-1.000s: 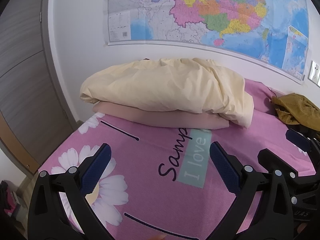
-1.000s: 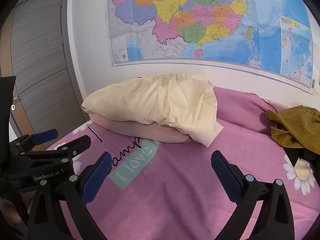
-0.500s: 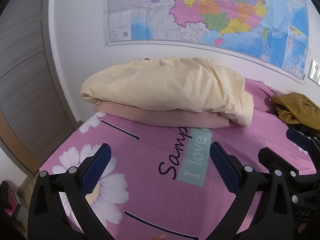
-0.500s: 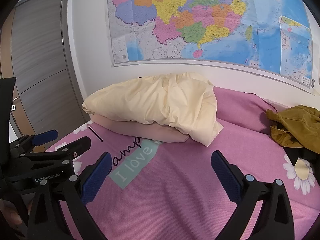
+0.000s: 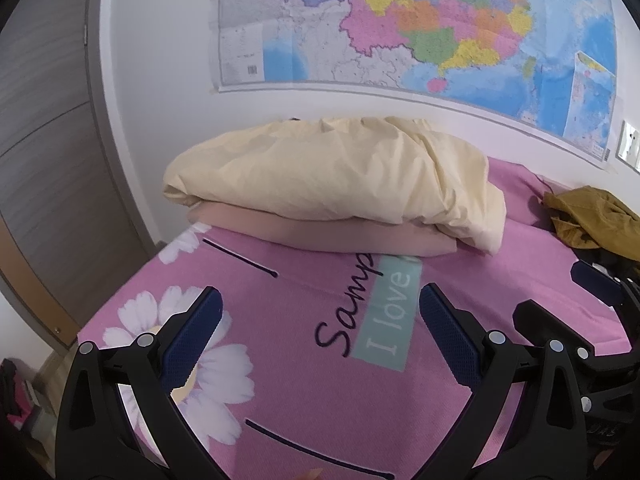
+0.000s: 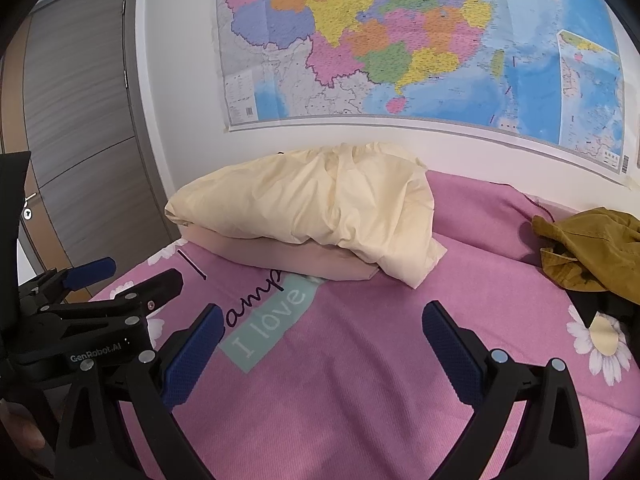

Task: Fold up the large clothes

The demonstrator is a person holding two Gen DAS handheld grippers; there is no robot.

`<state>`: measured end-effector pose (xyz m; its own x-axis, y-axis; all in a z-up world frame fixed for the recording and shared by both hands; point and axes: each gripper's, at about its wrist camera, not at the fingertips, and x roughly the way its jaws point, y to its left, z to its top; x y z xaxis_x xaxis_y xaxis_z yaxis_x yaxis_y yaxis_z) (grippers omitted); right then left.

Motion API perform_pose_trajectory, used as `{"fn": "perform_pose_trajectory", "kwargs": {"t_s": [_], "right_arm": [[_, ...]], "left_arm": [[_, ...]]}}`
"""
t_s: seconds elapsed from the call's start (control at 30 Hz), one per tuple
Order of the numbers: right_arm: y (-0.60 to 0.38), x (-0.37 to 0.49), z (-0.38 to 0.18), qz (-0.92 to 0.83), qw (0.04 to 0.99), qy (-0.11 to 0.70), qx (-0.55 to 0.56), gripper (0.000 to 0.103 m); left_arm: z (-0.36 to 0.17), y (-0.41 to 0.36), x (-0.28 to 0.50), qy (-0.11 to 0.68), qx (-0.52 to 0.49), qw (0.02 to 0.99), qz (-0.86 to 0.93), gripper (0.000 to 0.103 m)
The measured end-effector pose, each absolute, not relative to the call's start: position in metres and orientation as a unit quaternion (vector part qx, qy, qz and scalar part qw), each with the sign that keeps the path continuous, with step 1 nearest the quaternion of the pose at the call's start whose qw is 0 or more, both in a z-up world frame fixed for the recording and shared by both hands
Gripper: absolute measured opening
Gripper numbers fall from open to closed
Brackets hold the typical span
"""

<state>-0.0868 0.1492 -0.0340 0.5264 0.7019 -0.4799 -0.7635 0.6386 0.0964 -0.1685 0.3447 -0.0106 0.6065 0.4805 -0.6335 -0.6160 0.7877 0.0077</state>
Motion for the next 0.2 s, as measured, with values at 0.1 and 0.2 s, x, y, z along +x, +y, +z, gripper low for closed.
{"fn": "perform_pose_trajectory", "kwargs": {"t_s": [0.1, 0.2], "right_arm": [[0.145, -0.085, -0.036, 0.414, 0.874, 0.248, -0.063, 0.097], [0.135, -0.084, -0.036, 0.406, 0.878, 0.247, -0.06, 0.097]], "left_arm": [[-0.012, 0.34, -0.166, 0.321, -0.111, 0.893, 0.297, 0.097], [-0.014, 0.332, -0.162, 0.324, -0.111, 0.895, 0.284, 0.097]]}}
